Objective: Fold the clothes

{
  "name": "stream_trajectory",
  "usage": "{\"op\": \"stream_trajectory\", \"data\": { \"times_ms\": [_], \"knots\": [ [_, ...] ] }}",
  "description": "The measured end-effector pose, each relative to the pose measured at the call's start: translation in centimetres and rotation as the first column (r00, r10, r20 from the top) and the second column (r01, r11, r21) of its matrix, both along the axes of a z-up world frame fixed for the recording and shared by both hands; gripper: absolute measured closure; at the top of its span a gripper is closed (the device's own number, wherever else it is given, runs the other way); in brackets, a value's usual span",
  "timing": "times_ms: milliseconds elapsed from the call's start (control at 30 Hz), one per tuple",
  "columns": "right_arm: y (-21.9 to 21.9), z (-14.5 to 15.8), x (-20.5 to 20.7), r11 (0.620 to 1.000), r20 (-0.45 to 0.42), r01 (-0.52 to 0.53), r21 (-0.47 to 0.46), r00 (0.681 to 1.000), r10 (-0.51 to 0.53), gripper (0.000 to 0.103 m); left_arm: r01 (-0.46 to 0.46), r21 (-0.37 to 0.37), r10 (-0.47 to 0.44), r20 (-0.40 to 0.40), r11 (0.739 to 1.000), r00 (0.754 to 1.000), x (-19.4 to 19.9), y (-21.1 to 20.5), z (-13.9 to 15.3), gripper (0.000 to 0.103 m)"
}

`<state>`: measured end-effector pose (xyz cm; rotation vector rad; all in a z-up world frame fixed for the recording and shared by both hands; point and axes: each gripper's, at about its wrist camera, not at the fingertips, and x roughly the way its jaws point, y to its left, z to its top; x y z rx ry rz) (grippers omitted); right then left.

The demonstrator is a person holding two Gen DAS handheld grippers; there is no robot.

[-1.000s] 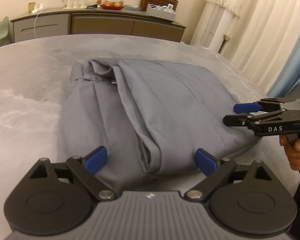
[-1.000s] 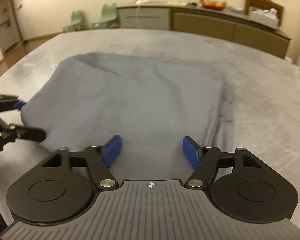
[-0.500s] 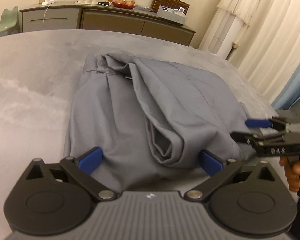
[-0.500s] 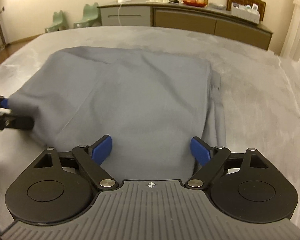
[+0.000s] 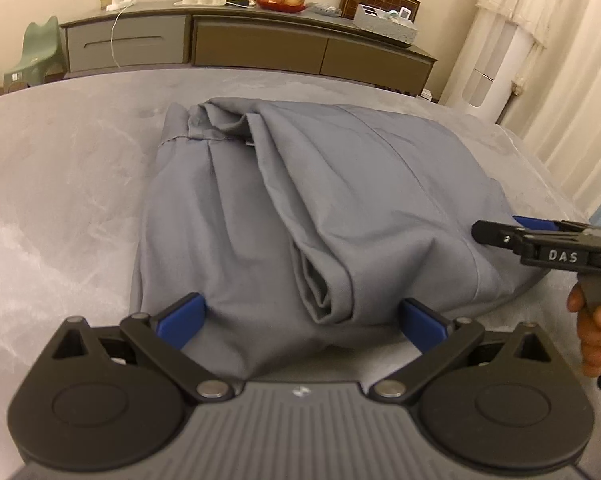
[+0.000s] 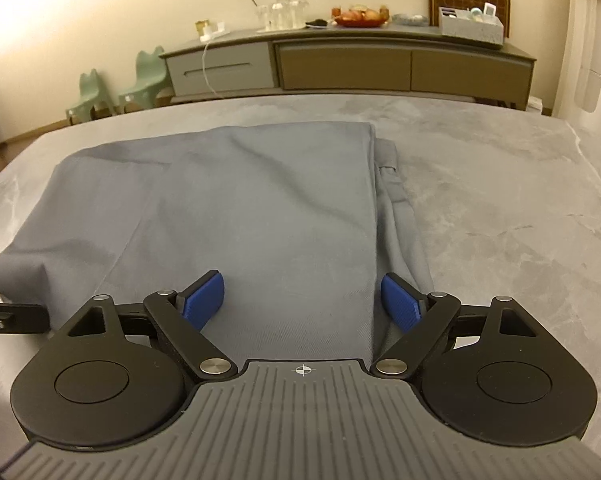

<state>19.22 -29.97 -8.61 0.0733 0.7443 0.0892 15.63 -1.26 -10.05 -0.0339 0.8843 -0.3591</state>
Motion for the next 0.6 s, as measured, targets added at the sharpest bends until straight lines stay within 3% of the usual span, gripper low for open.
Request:
{"op": "stream_trajectory", "data": {
  "times_ms": [367, 467, 600],
  "knots": [
    [0.0, 0.7, -1.7, 1.000, -0.007, 0.017, 0.001, 1.000, -0.017, 0.021, -0.027, 0.050, 0.028, -0.016, 0.998, 0.999, 2.3, 0.0, 0.1, 0.000],
    [0.0, 0.8, -2.0, 1.000, -0.004, 0.019, -0.004, 1.000, -0.019, 0.021, -0.040, 0.063, 0.040, -0.011, 0.997, 0.999, 1.1, 0.1, 0.5, 0.004],
    [0.3, 1.8, -2.7, 0.999, 0.013, 0.031, -0.016, 0.999, -0.031, 0.021, -0.024, -0.032, 0.025, 0.045, 0.999, 0.999, -1.8, 1.1, 2.6, 0.007]
  ]
}}
